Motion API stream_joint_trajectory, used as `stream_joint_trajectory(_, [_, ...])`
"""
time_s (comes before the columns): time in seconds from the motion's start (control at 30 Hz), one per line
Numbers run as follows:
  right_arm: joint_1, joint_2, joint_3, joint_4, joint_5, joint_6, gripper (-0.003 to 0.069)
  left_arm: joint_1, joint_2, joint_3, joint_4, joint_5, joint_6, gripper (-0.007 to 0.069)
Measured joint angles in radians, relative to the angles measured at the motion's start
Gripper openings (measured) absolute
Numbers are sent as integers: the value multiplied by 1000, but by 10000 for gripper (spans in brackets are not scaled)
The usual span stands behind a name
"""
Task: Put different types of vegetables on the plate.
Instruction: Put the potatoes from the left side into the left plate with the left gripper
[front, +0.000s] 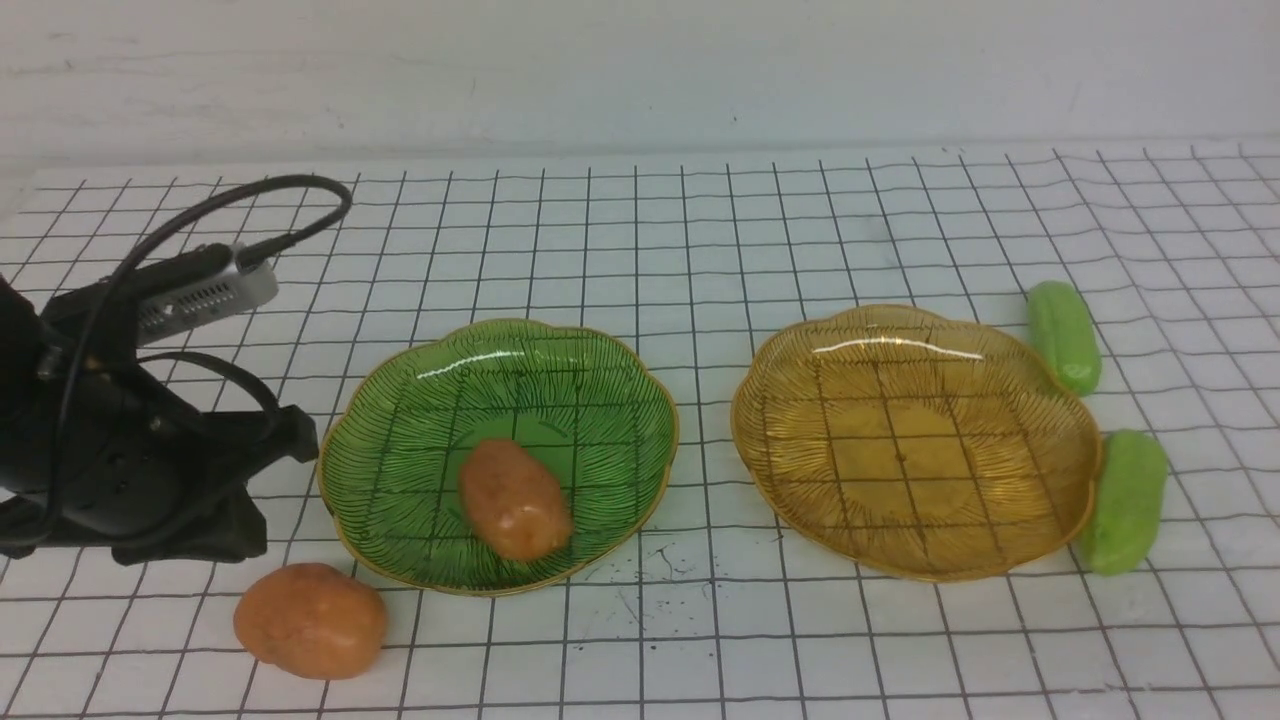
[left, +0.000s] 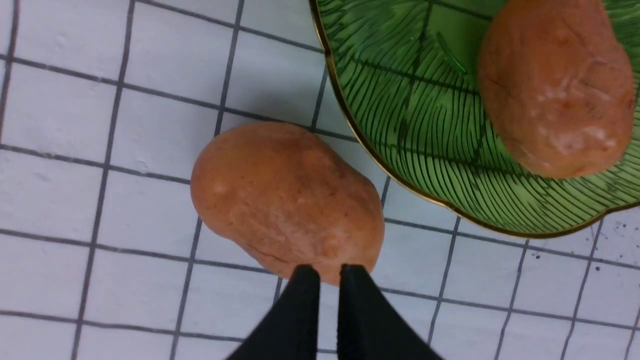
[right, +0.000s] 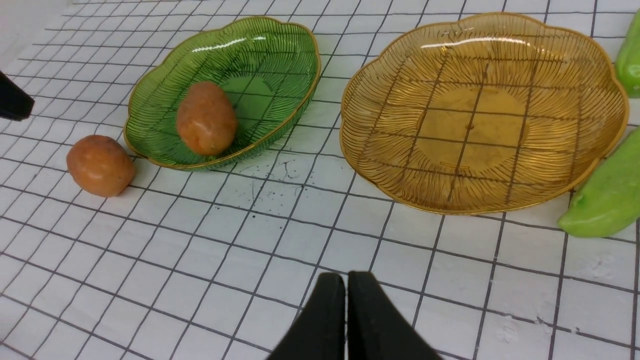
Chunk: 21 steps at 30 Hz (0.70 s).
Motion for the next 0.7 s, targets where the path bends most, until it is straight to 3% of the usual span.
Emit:
stream_joint_trajectory(0.03, [0, 0, 0, 2, 0, 0, -2, 0, 2, 0, 0, -1, 0, 55])
stream_joint_trajectory(0.13, [0, 0, 0, 14, 0, -2, -2, 0, 37, 1, 8, -11, -1, 160])
stream_joint_trajectory(0.2, [0, 0, 0, 19, 0, -4, -2, 0, 64, 1, 12, -18, -2, 268])
stream_joint_trajectory(0.23, [0, 0, 0, 20, 0, -4, -2, 0, 66, 1, 12, -18, -3, 279])
stream_joint_trajectory(0.33, [0, 0, 0, 24, 0, -4, -2, 0, 106, 1, 12, -24, -29, 484])
stream_joint_trajectory(0.37, [0, 0, 0, 26, 0, -4, -2, 0, 106, 1, 12, -24, -30, 484])
stream_joint_trajectory(0.4, [0, 0, 0, 30, 0, -7, -2, 0, 127, 1, 14, -29, -44, 585])
stream_joint_trajectory(0.5, [0, 0, 0, 48, 0, -7, -2, 0, 155, 1, 17, -42, -53, 666])
stream_joint_trajectory(0.7, [0, 0, 0, 78, 0, -24, -2, 0, 203, 1, 17, -82, -54, 682])
